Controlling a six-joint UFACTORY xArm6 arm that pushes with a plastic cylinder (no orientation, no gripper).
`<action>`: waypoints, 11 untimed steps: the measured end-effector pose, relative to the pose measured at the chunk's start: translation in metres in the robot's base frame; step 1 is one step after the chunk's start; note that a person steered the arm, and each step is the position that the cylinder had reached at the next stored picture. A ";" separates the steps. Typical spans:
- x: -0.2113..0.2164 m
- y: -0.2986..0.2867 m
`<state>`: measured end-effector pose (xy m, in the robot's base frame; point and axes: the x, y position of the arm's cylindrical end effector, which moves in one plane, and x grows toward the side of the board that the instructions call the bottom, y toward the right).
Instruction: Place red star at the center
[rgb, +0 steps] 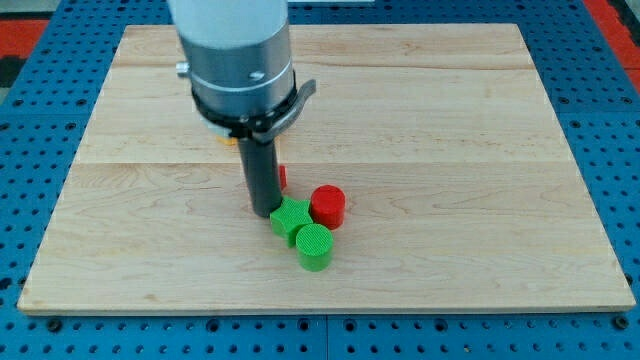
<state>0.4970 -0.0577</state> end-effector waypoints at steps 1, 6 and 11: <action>0.016 -0.018; -0.040 0.026; -0.044 0.086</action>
